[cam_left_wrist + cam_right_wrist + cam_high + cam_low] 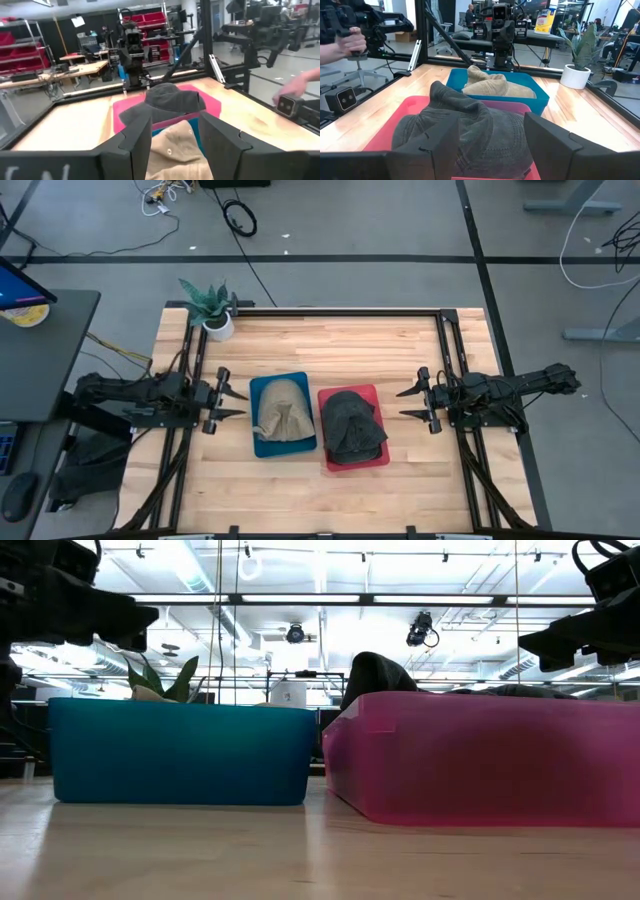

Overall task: Pick & Place hat
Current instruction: Return to Home Position

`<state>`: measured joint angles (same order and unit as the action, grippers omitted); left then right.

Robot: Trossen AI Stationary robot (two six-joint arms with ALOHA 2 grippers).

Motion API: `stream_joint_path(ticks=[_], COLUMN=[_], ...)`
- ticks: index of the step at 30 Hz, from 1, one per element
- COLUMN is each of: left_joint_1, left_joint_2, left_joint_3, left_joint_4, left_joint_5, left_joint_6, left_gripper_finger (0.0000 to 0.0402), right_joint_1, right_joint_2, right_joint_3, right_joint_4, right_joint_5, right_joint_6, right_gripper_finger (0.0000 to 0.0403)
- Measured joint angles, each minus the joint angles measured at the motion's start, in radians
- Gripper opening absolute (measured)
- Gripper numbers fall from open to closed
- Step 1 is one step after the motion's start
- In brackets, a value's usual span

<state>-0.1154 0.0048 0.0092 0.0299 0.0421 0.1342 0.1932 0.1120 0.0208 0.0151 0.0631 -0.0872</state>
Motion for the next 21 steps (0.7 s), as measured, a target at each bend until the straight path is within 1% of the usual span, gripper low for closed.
stream_joint_path(ticks=[8,21], left_joint_1=[0.000,0.000], left_joint_2=[0.022,0.021], left_joint_3=[0.001,-0.001], left_joint_4=[-0.009,0.024], left_joint_5=[-0.022,-0.021], left_joint_6=[-0.019,-0.019], left_gripper_finger=[0.0165,0.0165], right_joint_1=[0.000,0.000], right_joint_2=[0.000,0.000], right_joint_3=[0.000,0.000], right_joint_4=[0.000,0.000], right_joint_5=[0.000,0.000], right_joint_6=[0.000,0.000], right_gripper_finger=[0.0224,0.0224])
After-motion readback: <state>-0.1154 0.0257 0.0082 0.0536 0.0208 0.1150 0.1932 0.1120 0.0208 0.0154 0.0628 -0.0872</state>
